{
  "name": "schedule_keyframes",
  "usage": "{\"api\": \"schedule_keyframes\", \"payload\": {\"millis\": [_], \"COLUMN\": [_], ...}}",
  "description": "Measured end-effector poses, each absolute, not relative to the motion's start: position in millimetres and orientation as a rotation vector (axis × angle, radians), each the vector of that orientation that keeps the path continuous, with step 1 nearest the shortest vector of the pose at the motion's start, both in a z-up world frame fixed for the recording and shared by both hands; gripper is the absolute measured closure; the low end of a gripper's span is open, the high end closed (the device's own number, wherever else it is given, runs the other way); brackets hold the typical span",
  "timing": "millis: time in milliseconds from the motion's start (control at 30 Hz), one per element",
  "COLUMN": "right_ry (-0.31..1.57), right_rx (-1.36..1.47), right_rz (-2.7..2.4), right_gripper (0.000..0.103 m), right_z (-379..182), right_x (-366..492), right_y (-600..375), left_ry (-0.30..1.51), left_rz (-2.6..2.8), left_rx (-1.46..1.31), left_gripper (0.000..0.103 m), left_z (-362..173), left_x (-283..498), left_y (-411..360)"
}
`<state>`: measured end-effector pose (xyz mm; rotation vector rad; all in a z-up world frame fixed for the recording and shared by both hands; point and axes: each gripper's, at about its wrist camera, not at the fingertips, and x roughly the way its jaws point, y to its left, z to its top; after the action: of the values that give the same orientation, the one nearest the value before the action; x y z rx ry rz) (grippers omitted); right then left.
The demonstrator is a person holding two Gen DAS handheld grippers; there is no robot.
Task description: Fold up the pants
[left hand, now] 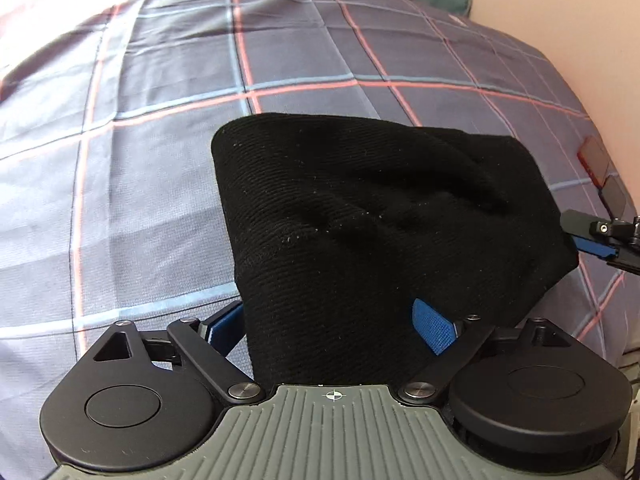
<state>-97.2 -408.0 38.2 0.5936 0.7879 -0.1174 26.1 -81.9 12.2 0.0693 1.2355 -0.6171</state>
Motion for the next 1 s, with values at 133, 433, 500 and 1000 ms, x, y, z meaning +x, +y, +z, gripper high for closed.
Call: {"api": "schedule_keyframes", "payload": {"millis": [133, 433, 500, 1000], "right_ry": [0.689, 0.742, 0.705, 0.917], "right_rx": [0.441, 0.446, 0.376, 0.383], "right_rz": [0.009, -0.094, -0.024, -0.28], "right_gripper": [0.035, 0.08, 0.027, 0.012], "right_z": [59.8, 38.8, 54.7, 22.1], "right_x": [-75.2, -33.7, -55.1, -129.4], "right_y": [-374.8, -381.4, -363.9, -363.8], "left_ry": [1.216, 1.243, 1.244, 1.189], "left_rz": [-0.621, -0.577, -0.571, -0.449], "left_rx": [0.121, 0.159, 0.169, 0.281], "left_gripper": [0.0, 0.0, 0.0, 0.0], "left_z": [18.5, 8.1, 11.2, 44.8], "left_x": [16.0, 23.8, 21.1, -3.0], "left_y": [-86.0, -102.0, -101.1, -87.7]}}
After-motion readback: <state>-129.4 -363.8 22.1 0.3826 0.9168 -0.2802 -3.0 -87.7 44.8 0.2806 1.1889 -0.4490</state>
